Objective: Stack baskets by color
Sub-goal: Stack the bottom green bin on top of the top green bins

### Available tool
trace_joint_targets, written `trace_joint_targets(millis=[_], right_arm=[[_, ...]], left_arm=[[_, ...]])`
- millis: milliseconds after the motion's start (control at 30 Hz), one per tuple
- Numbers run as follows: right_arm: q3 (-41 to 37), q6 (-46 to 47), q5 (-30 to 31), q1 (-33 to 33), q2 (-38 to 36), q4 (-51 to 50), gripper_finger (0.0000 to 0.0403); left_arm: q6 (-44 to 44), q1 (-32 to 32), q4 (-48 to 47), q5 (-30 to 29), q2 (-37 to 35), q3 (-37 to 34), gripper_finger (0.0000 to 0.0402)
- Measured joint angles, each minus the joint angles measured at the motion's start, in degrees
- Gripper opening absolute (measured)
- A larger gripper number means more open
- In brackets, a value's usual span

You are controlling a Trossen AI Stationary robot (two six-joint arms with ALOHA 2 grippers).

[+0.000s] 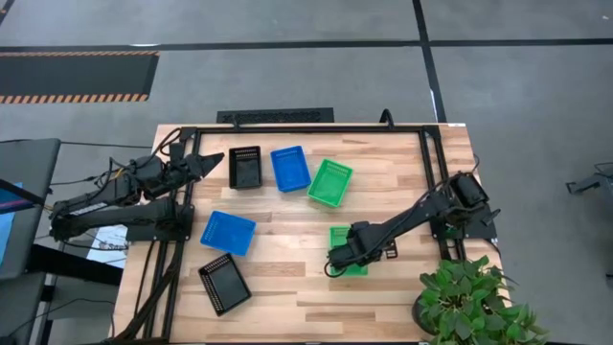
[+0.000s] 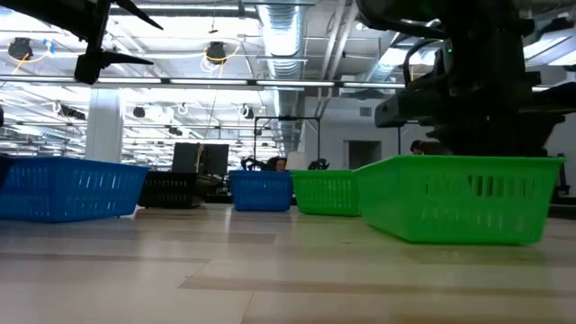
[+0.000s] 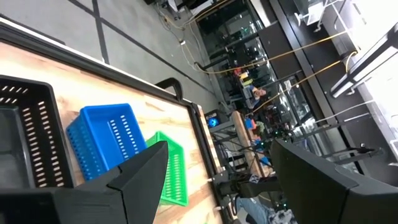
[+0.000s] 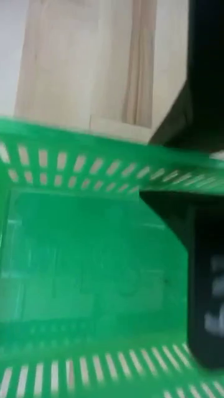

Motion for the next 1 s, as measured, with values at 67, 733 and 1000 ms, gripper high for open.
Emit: trace_joint_targets(millis=[67,733,1000], right_arm=[[0.0,-1.6,-0.3,-0.5,-0.1,0.2,0.003],[-0.5,2.3,31.7,-13.1,-23.0,1.8,0.0005],[-13.8,-2.3,27.4,-24.6,-23.1,29.6,0.0013]], left_arm=[[0.0,0.0,0.0,-0.2,0.0,0.0,0.0274],[0.2,0.0,-0.2,-0.9,0.0,0.0,0.0274],[0.2,0.0,-0.2,-2.3,0.0,0.0,0.0274]])
